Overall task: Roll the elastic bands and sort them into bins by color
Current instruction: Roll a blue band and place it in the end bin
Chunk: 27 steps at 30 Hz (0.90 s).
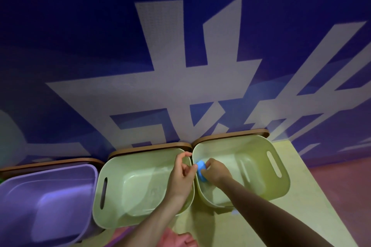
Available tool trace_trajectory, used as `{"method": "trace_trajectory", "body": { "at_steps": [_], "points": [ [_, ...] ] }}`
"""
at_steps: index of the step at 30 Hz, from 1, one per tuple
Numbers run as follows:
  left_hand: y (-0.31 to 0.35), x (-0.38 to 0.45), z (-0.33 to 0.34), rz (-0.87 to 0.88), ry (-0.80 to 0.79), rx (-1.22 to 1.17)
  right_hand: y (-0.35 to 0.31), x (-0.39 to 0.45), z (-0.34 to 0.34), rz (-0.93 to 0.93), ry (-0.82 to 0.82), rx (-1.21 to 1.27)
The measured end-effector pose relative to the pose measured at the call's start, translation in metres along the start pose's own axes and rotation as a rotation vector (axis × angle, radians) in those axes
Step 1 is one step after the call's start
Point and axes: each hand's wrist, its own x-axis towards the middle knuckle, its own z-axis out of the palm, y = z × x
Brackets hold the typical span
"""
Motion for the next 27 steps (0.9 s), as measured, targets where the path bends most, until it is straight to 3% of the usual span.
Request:
{"method": "trace_trajectory", "body": {
  "at_steps": [7, 21, 27],
  "points": [
    [0.001, 0.0, 0.0, 0.007, 0.003, -0.013, -0.001, 0.001, -0.003, -0.007, -0.072, 0.059],
    [-0.004, 0.002, 0.001, 0.007, 0.006, 0.013, 0.008, 0.009, -0.003, 0.093, 0.041, 0.083],
    [-0.006, 0.002, 0.001, 0.014, 0.016, 0.019, 0.001, 0.007, -0.013, 0.163, 0.064, 0.252]
  ]
}}
